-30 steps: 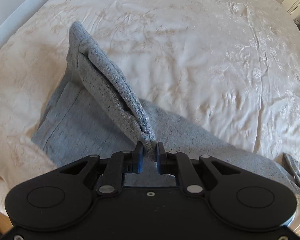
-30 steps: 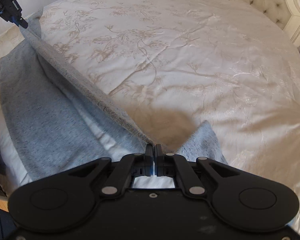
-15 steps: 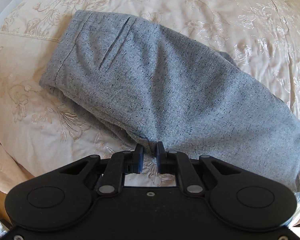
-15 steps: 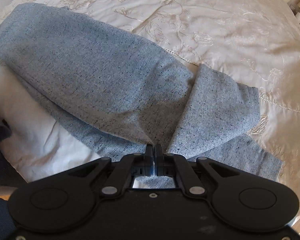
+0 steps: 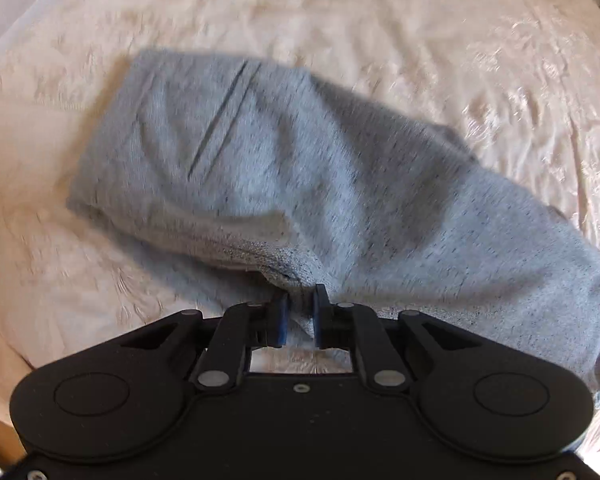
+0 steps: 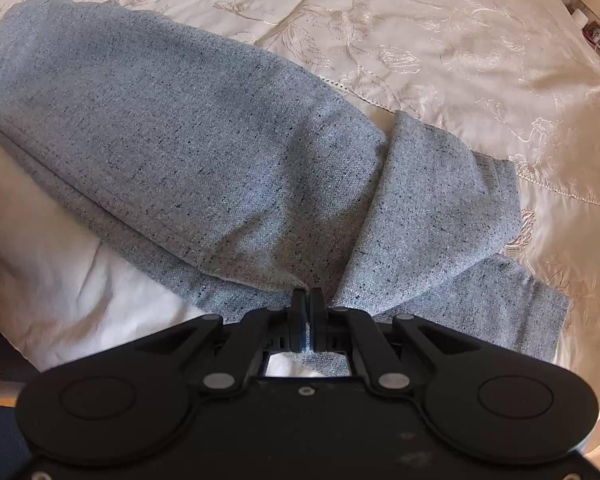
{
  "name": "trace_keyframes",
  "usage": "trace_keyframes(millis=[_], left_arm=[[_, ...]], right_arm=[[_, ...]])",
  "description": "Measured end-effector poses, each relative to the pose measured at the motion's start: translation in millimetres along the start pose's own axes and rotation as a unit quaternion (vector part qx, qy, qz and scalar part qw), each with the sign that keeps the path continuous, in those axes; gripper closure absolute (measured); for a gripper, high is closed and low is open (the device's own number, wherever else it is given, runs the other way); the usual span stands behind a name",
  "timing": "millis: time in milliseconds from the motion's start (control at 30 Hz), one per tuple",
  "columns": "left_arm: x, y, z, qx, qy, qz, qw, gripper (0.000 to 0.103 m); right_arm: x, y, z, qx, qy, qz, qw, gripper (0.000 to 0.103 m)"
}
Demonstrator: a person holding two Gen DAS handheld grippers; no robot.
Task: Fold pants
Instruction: 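Lower the folded edge and open both grippers, then pinch the folded corner with the right gripper and straighten it, then release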
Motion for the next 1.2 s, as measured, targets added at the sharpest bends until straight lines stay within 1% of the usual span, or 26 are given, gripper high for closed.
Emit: trace_keyframes(millis=[67, 100, 133, 167, 233, 267, 333, 400, 467, 533, 600, 633, 733, 800, 833, 867, 933, 967, 1000, 1033, 1067, 1133, 1200], left_arm=[[-16.7, 10.9, -5.4, 0.053, 0.052, -0.012, 0.9972, 0.086], [-15.5, 11.3, -5.0, 0.069, 0.054, -0.019, 0.9959, 0.086], [-4.1, 9.7, -2.3, 0.073, 0.028, -0.02, 0.9967, 0.086], [13.5, 5.2, 2.3, 0.067, -0.016, -0.016, 0.9975, 0.086], [44.3, -12.9, 16.7, 0.025, -0.091, -0.01, 0.9955, 0.083], [49.8, -20.3, 20.0, 0.007, -0.101, 0.001, 0.9949, 0.081], [45.7, -29.3, 17.0, -0.014, -0.096, 0.017, 0.9952, 0.074], [33.7, -31.7, 11.5, -0.017, -0.081, 0.032, 0.996, 0.072], [20.4, -29.7, 8.3, 0.0, -0.068, 0.041, 0.9969, 0.072], [7.1, -24.2, 6.6, 0.031, -0.049, 0.047, 0.9972, 0.071], [-2.9, -16.0, 3.8, 0.063, -0.035, 0.052, 0.9961, 0.072], [-5.0, -12.3, 3.9, 0.079, -0.036, 0.053, 0.9948, 0.072], [-6.9, 0.9, 8.3, 0.124, -0.058, 0.064, 0.9885, 0.074], [-15.8, 13.7, 12.5, 0.162, -0.063, 0.09, 0.9807, 0.074], [-20.9, 20.4, 13.7, 0.184, -0.057, 0.1, 0.9762, 0.074], [-27.9, 27.9, 14.4, 0.205, -0.041, 0.107, 0.9721, 0.074], [-40.1, 42.7, 11.1, 0.238, -0.002, 0.12, 0.9638, 0.074], [-43.8, 50.8, 7.1, 0.244, 0.017, 0.124, 0.9616, 0.074], [-44.8, 58.0, 2.2, 0.244, 0.034, 0.122, 0.9615, 0.073], [-40.8, 65.1, -3.8, 0.24, 0.047, 0.112, 0.9632, 0.072], [-32.8, 71.7, -9.0, 0.234, 0.05, 0.1, 0.9658, 0.069], [-10.6, 81.7, -16.1, 0.218, 0.039, 0.089, 0.9711, 0.069], [9.1, 87.1, -13.1, 0.204, 0.013, 0.088, 0.9749, 0.069]], right_arm=[[-8.6, 1.4, -1.2, 0.019, 0.01, 0.006, 1.0, 0.1], [-11.9, 2.0, -1.5, 0.029, 0.014, 0.008, 0.999, 0.1], [-14.3, 2.5, -1.8, 0.041, 0.017, 0.009, 0.999, 0.1], [-15.0, 2.2, -1.1, 0.051, 0.017, 0.007, 0.999, 0.1], [-9.4, -2.1, 1.1, 0.059, 0.007, 0.005, 0.998, 0.1], [-4.7, -5.5, 2.6, 0.053, -0.002, 0.006, 0.999, 0.1], [6.2, -10.8, 5.1, 0.039, -0.02, 0.011, 0.999, 0.1], [12.3, -11.1, 4.6, 0.039, -0.027, 0.013, 0.999, 0.1], [12.9, -7.9, 0.9, 0.05, -0.026, 0.012, 0.998, 0.1], [11.5, -6.8, -1.8, 0.054, -0.023, 0.015, 0.998, 0.1], [11.9, -8.0, -2.6, 0.055, -0.025, 0.018, 0.998, 0.1], [12.4, -8.7, -2.7, 0.054, -0.027, 0.018, 0.998, 0.1], [15.1, -11.4, 0.2, 0.051, -0.036, 0.022, 0.998, 0.1], [16.0, -12.6, 2.8, 0.053, -0.044, 0.022, 0.997, 0.099], [16.6, -12.8, 4.1, 0.053, -0.05, 0.021, 0.997, 0.098], [16.7, -12.2, 5.8, 0.054, -0.057, 0.023, 0.997, 0.095], [10.5, -11.9, 8.4, 0.064, -0.052, 0.023, 0.996, 0.09], [5.5, -10.0, 9.0, 0.075, -0.046, 0.025, 0.996, 0.09], [-1.6, -8.2, 8.2, 0.092, -0.037, 0.028, 0.995, 0.089], [-9.6, -4.2, 6.0, 0.116, -0.024, 0.033, 0.992, 0.088], [-17.8, 0.8, 2.7, 0.14, -0.006, 0.041, 0.989, 0.084], [-30.3, 12.2, -6.5, 0.18, 0.028, 0.071, 0.981, 0.079], [-32.2, 23.6, -20.5, 0.204, 0.051, 0.118, 0.97, 0.076]])
Point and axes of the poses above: each gripper's, at about its wrist camera, not at the fingertips, and x roughly the way its jaws point, y to its right, z to its underside, the point moved 6 cm from there along x, roughly the way its jaws point, and after that the axes turned 2 degrees about -x, right-handed, at the moved point
